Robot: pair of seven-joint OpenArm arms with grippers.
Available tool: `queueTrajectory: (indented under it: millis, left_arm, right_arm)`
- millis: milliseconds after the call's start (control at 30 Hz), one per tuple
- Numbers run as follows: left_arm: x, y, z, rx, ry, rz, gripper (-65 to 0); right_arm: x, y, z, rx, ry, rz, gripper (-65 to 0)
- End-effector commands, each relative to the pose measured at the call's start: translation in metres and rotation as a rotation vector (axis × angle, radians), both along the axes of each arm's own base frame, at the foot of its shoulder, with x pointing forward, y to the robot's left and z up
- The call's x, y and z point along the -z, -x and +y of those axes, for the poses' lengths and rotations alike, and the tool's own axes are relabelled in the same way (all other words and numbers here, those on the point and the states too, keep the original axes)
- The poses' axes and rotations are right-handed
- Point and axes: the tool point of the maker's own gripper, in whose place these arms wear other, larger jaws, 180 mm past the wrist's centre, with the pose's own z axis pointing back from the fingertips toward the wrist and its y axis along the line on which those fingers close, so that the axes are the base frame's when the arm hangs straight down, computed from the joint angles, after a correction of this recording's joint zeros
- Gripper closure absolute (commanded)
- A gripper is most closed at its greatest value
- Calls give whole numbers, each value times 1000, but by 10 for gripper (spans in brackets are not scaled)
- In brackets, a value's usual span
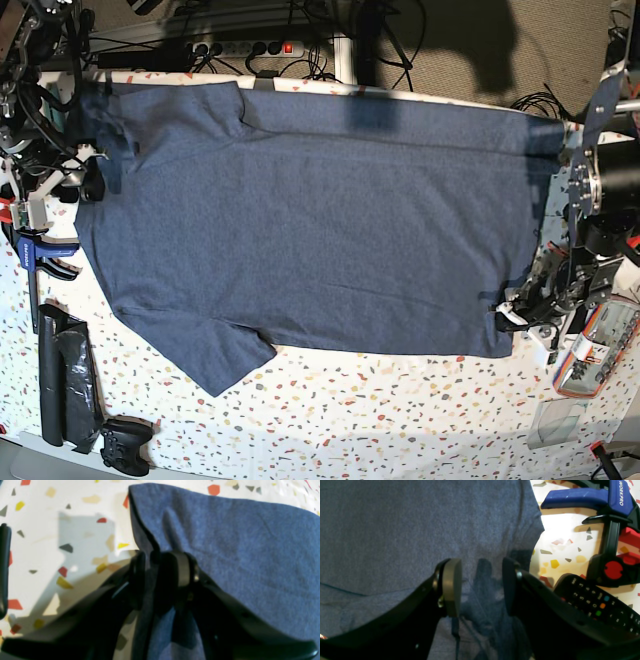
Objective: Fold the T-shirt properly
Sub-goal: 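Move both grippers along the shirt sides to grasp the side edges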
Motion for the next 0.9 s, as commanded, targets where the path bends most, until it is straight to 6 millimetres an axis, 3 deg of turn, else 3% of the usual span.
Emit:
queueTrajectory:
  millis: [0,100,200,233,400,600,767,867]
  left_arm:
    - [-18,-16,3,-2,-27,-43,-181]
    - [-13,-14,2,20,-76,-24,-149]
    - [-9,-10,2,20,-75,-17,-17]
    - [-8,-9,2,20,-75,-17,0]
    - [-6,-8,7,7,-76,-45,0]
    - [-1,-2,13,-7,-76,-66,0]
    - [0,0,15,-8,-77,-59,0]
    - [7,5,13,0,-79,-23,0]
  right_arm:
    - [-13,-6,-3,-12,19,-36,-266]
    - [-11,-5,-3,-12,21,-26,-266]
    - [-12,-5,-3,-12,20,-29,-266]
    - [-12,-6,-3,-12,20,-34,-266]
    - [-28,-17,-1,-15,8,-143,-266]
    - [-63,-50,5,-35,0,-303,-267]
    - [-70,-94,39,-186,32,-274,-267]
    - [-60,-124,34,-170,113,-200,-267]
